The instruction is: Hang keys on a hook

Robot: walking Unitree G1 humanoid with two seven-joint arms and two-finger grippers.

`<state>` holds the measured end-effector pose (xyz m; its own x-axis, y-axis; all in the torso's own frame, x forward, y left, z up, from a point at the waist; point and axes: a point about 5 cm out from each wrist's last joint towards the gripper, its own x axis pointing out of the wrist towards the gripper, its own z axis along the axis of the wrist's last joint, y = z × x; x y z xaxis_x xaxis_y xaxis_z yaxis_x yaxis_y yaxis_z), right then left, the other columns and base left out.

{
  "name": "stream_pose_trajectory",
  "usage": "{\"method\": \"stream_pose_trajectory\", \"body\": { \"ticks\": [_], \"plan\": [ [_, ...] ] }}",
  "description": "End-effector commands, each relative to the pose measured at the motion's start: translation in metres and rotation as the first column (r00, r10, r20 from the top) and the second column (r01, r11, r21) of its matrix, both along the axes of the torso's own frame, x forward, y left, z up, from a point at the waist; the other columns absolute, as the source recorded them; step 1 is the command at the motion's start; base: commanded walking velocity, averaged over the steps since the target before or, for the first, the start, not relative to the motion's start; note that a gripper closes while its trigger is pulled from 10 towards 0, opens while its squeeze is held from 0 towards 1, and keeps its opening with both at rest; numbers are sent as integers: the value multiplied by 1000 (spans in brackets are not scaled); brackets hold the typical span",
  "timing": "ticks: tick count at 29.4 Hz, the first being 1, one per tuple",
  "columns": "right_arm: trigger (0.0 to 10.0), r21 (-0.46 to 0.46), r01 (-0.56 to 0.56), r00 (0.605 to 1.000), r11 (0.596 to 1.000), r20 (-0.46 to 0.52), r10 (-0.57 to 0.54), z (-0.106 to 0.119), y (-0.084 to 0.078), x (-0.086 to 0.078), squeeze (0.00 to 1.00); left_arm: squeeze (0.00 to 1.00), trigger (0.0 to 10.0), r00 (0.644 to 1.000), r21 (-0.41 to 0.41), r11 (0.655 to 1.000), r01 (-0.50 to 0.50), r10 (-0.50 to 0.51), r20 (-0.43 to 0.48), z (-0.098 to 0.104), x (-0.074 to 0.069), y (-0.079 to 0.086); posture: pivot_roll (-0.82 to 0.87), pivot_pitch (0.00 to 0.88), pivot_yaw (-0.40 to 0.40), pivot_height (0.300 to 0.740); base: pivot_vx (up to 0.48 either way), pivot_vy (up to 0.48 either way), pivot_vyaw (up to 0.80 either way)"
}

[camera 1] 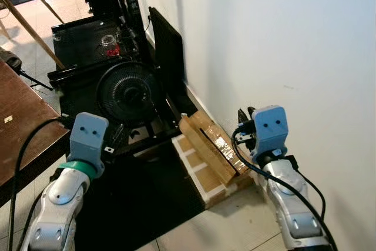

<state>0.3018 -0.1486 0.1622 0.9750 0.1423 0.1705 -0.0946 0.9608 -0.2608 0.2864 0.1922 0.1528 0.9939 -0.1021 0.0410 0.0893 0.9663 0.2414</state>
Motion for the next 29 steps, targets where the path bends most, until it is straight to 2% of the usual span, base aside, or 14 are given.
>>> {"method": "stream_pose_trajectory", "body": {
  "ticks": [1,2,4,5,6,7,9,10,14,16,18,21,23,29],
  "plan": [
    [10000,0,-2,1000,1000,-15,2,-4,3,0,0,0,10000,999,7,1000,-10,10,-34,-9,-1,3,-169,56,190,740,0,0,0],
    [10000,-27,20,1000,999,-12,-20,-5,-2,1,0,0,10000,999,-12,1000,-9,9,-33,-9,2,-1,-174,56,146,740,0,0,0],
    [10000,-27,20,1000,999,-12,-20,-5,-2,1,0,0,10000,999,-12,1000,-9,9,-33,-9,2,-1,-174,56,146,740,0,0,0],
    [10000,-51,32,999,998,-17,-33,-6,-9,2,0,0,10000,999,-36,999,-8,7,-32,-9,4,-8,-173,63,100,740,0,0,0],
    [10000,-51,32,999,998,-17,-33,-6,-9,2,0,0,10000,999,-36,999,-8,7,-32,-9,4,-8,-173,63,100,740,0,0,0],
    [10000,-65,33,999,997,-30,-35,-6,-19,3,0,0,10000,999,-65,998,-5,2,-44,-10,5,-15,-162,71,49,740,0,0,0],
    [10000,-65,33,999,997,-30,-35,-6,-19,3,0,0,10000,999,-65,998,-5,2,-44,-10,5,-15,-162,71,49,740,0,0,0],
    [10000,-70,31,999,997,-41,-34,-5,-29,4,0,0,10000,999,-80,997,-2,-2,-51,-10,7,-22,-148,74,14,740,0,0,0],
    [10000,-45,-2,998,999,-61,-1,-1,-39,6,0,0,10000,998,-101,995,-14,8,-57,-9,6,-28,-128,86,-15,740,0,0,0],
    [10000,-8,-81,995,997,-61,80,4,-34,8,0,0,10000,997,-113,992,-53,47,-59,-8,3,-23,-116,94,-12,740,0,0,0],
    [10000,-8,-81,995,997,-61,80,4,-34,8,0,0,10000,997,-113,992,-53,47,-59,-8,3,-23,-116,94,-12,740,0,0,0],
    [10000,5,-177,983,984,-53,177,8,-20,8,0,0,10000,995,-99,991,-86,80,-62,-8,-2,-12,-100,110,6,740,0,0,0],
    [10000,5,-177,983,984,-53,177,8,-20,8,0,0,10000,995,-99,991,-86,80,-62,-8,-2,-12,-100,110,6,740,0,0,0],
    [10000,2,-286,958,958,-36,286,10,5,10,0,0,10000,987,-89,985,-149,143,-70,-9,-8,-2,-78,110,10,740,0,0,0]
  ]
}}
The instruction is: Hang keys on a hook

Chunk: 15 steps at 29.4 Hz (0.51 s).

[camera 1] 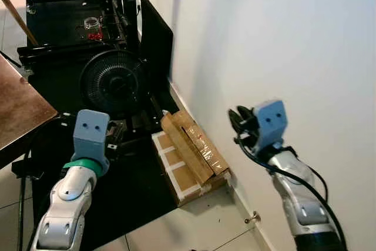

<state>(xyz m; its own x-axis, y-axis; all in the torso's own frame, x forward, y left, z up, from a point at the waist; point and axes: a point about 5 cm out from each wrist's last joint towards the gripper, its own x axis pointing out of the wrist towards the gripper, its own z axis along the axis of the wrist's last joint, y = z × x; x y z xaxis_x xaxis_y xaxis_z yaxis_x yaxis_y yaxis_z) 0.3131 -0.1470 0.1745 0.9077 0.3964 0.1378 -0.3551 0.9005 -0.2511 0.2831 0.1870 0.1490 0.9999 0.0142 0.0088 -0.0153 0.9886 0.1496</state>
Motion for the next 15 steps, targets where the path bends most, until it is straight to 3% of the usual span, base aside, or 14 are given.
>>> {"method": "stream_pose_trajectory", "body": {
  "ticks": [1,5,9,15],
  "plan": [
    [10000,-4,-21,1000,1000,0,21,-3,3,-2,0,0,10000,999,-3,1000,-31,31,-29,-6,-5,3,-78,110,10,740,0,0,0],
    [10000,-8,-48,999,999,9,48,-2,9,-2,0,0,10000,996,-12,997,-74,74,-50,-9,-13,8,-74,111,11,740,0,0,0],
    [10000,43,5,1000,999,10,-6,-1,12,4,0,0,10000,993,27,996,-90,91,-78,-15,-42,10,-25,126,5,740,0,0,0],
    [10000,63,-39,999,997,-6,39,-1,24,8,0,0,10000,993,41,995,-93,96,-62,-12,-38,9,-20,123,0,740,0,0,0]
  ]
}}
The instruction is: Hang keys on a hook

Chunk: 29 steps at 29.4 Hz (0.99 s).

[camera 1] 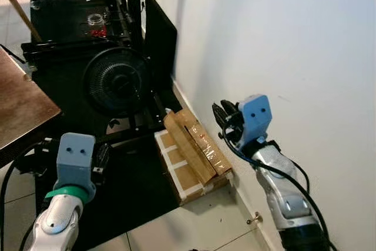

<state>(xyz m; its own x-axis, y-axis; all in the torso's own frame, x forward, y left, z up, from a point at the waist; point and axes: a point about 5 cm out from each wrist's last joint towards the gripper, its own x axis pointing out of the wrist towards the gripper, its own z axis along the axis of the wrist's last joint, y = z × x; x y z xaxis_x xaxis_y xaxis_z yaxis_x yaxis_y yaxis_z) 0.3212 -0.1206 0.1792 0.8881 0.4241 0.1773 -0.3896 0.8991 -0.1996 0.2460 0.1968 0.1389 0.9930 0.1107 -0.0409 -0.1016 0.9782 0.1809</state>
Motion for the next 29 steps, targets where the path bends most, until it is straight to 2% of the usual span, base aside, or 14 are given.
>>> {"method": "stream_pose_trajectory", "body": {
  "ticks": [1,10,13,16,19,22,23,24,29],
  "plan": [
    [10000,-1,2,1000,1000,-22,-2,-6,-2,0,0,0,10000,1000,8,1000,2,-1,-12,-2,-1,-1,-20,123,0,740,0,0,0],
    [10000,6,44,999,999,-10,-44,-5,-7,-3,0,0,10000,1000,41,999,-15,15,1,1,2,2,-35,113,28,740,0,0,0],
    [10000,24,64,998,998,-7,-64,-5,-9,-5,0,0,10000,1000,33,999,4,-4,-2,0,2,1,-43,107,32,740,0,0,0],
    [10000,23,125,992,992,19,-126,-7,-20,-12,0,0,10000,1000,16,1000,17,-17,-9,-4,-3,0,-49,92,35,740,0,0,0],
    [10000,23,125,992,992,19,-126,-7,-20,-12,0,0,10000,1000,16,1000,17,-17,-9,-4,-3,0,-49,92,35,740,0,0,0],
    [10000,23,201,978,979,51,-202,-13,-36,-40,0,0,10000,999,82,996,44,-42,-23,-13,-26,-1,-60,76,44,740,0,0,0],
    [10000,23,201,978,979,51,-202,-13,-36,-40,0,0,10000,999,82,996,44,-42,-23,-13,-26,-1,-60,76,44,740,0,0,0],
    [10000,28,220,974,975,57,-221,-15,-38,-48,0,0,10000,998,102,993,57,-55,-22,-14,-30,-2,-68,68,50,740,0,0,0],
    [10000,23,211,976,977,59,-212,-16,-35,-47,0,0,10000,998,106,992,64,-62,-18,-14,-28,-3,-67,64,53,740,0,0,0]
  ]
}}
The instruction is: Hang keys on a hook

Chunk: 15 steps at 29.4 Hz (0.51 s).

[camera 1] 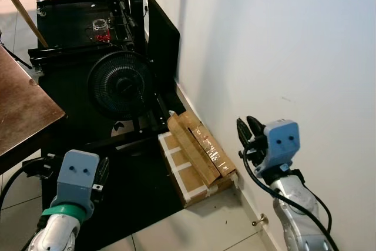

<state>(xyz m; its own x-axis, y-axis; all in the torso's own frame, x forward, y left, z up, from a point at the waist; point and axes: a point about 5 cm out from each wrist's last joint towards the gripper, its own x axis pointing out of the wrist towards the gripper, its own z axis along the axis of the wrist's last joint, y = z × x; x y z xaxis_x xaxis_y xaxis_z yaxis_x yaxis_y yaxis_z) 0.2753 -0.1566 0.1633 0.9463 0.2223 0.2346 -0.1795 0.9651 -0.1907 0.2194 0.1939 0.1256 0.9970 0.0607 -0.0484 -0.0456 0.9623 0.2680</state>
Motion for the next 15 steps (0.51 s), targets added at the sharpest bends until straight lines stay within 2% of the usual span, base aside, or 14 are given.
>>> {"method": "stream_pose_trajectory", "body": {
  "ticks": [1,15],
  "plan": [
    [10000,-16,-16,1000,1000,12,16,1,4,-1,0,0,10000,1000,21,1000,9,-9,3,0,0,0,-63,58,52,740,0,0,0],
    [10000,-37,-58,998,998,-10,57,-3,11,0,0,0,10000,1000,25,999,-23,22,8,-1,-2,4,-51,56,52,740,0,0,0]
  ]
}}
